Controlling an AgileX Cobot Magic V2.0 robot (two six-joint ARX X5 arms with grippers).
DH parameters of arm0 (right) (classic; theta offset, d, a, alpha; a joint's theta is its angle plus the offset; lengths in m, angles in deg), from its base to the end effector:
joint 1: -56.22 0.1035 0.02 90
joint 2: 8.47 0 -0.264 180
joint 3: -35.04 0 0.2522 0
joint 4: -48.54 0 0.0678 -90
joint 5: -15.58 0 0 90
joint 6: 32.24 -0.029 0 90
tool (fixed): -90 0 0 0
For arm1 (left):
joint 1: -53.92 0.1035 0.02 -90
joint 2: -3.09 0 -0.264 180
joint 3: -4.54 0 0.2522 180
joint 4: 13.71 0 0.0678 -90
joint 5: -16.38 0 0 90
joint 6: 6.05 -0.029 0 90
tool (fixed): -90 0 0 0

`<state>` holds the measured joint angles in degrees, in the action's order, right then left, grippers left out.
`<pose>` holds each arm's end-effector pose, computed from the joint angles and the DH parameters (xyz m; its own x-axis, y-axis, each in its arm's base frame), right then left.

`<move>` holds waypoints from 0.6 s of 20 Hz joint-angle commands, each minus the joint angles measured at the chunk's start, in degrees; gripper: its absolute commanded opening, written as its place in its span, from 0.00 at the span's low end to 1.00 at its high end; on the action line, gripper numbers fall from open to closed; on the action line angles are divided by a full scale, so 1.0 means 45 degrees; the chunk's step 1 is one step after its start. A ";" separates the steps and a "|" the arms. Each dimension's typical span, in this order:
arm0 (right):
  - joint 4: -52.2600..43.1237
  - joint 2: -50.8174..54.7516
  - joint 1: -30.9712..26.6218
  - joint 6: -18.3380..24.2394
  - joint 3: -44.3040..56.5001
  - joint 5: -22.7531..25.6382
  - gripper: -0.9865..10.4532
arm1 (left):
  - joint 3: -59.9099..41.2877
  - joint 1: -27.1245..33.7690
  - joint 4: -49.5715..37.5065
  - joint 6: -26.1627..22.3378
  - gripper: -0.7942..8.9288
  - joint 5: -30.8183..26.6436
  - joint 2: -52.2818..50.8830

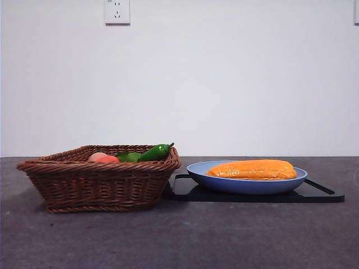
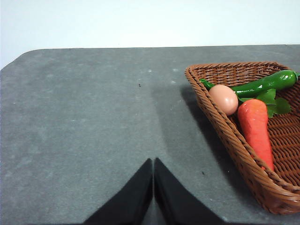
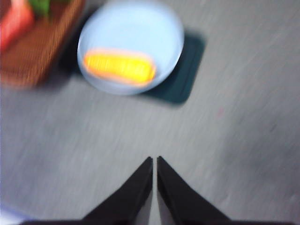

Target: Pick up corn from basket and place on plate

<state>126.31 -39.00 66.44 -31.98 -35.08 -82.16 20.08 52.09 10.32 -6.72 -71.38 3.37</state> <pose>0.0611 0.0150 0.3387 0.7427 0.2707 -0.6125 -0.2828 0.9559 0.0797 0.0949 -0.0042 0.1564 0.9858 -0.0706 -0.1524 0.0723 0.9974 0.0056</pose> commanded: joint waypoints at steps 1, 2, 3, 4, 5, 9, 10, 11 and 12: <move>-0.2161 0.1273 -0.0733 0.0233 0.0651 -0.0296 0.09 | -0.0306 0.0019 0.0097 0.0019 0.09 0.0015 0.0000; -0.3521 0.1996 -0.1069 0.0219 0.1341 -0.0321 0.09 | -0.0306 0.0019 0.0097 0.0019 0.09 0.0015 0.0000; -0.4823 0.2681 -0.1336 0.0180 0.2147 -0.0306 0.09 | -0.0306 0.0019 0.0097 0.0019 0.09 0.0015 0.0000; -0.5887 0.3269 -0.1554 0.0180 0.2953 -0.0306 0.09 | -0.0306 0.0019 0.0097 0.0019 0.09 0.0015 0.0000; -0.6902 0.3759 -0.1753 0.0180 0.3823 -0.0306 0.09 | -0.0306 0.0019 0.0097 0.0019 0.09 0.0015 0.0000; -1.0282 0.5066 -0.2322 0.0092 0.7014 -0.0311 0.09 | -0.0306 0.0019 0.0097 0.0019 0.09 0.0015 0.0000; -1.0870 0.5217 -0.2370 0.0000 0.7533 -0.0306 0.09 | -0.0306 0.0019 0.0097 0.0019 0.09 0.0015 0.0000; -1.1584 0.5411 -0.2414 -0.0102 0.8204 -0.0311 0.09 | -0.0306 0.0019 0.0097 0.0019 0.09 0.0015 0.0000; -1.2065 0.5552 -0.2419 -0.0204 0.8665 -0.0306 0.09 | -0.0306 0.0019 0.0097 0.0019 0.09 0.0015 0.0000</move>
<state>74.69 -14.52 55.65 -31.94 2.30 -83.45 20.08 52.09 10.32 -6.72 -71.38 3.37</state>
